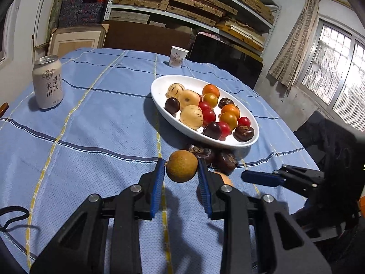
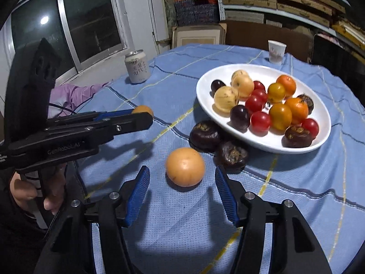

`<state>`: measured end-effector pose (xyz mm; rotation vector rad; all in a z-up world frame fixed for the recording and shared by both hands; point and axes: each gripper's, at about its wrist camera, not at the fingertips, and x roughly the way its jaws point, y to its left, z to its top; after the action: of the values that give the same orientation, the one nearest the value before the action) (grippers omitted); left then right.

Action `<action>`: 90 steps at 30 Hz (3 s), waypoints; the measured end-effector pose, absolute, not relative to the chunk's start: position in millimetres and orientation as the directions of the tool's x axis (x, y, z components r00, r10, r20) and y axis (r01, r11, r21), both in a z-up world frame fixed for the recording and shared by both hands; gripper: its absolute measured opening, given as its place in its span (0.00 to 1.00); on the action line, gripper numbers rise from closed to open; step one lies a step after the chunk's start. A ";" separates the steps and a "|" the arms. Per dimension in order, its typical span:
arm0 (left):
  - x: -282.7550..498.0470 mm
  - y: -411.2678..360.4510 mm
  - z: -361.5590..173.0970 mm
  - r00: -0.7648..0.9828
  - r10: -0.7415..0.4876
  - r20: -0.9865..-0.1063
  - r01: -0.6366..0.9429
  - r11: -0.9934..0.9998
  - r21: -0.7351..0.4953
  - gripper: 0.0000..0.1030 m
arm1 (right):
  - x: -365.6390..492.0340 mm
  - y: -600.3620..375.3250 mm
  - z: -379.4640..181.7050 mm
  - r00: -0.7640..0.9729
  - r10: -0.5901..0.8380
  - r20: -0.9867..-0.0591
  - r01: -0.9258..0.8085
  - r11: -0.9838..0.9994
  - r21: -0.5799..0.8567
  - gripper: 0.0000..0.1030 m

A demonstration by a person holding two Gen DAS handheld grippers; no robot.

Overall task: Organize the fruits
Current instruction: 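Grasp a brown round fruit with the left tool while the right tool grasps an orange, then carry both fruits onto the plate and open both tools, then grasp a dark brown fruit with the left tool while the right tool grasps another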

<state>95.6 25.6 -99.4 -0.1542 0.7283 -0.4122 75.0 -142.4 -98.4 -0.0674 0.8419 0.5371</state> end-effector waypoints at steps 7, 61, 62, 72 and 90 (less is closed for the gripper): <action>95.3 24.6 -99.8 0.669 -0.414 -0.617 0.312 0.910 -0.273 0.28 | 81.5 -133.0 -104.2 0.532 0.394 -0.750 -0.453 0.880 0.141 0.58; 219.7 -49.9 -41.1 0.608 -0.423 -0.672 0.422 0.889 -0.178 0.28 | 164.4 -225.3 -30.8 0.767 0.165 -0.620 -0.204 0.979 0.007 0.41; 227.7 -54.2 -44.9 0.599 -0.420 -0.682 0.423 0.889 -0.176 0.28 | 174.0 -224.1 -32.9 0.764 0.158 -0.625 -0.206 0.979 -0.004 0.41; 255.0 -54.2 -56.3 0.619 -0.389 -0.682 0.371 0.910 -0.182 0.77 | 209.7 -216.2 -44.2 0.790 0.118 -0.601 -0.209 0.974 -0.083 0.61; 147.5 -44.1 -110.3 0.618 -0.294 -0.729 0.496 0.865 0.071 0.77 | 98.3 -223.7 -87.6 0.734 0.211 -0.645 -0.199 0.976 0.093 0.63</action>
<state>147.5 -44.1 -110.3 0.2789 0.7823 -0.4615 98.3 -223.7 -87.6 0.0179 0.7115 0.2251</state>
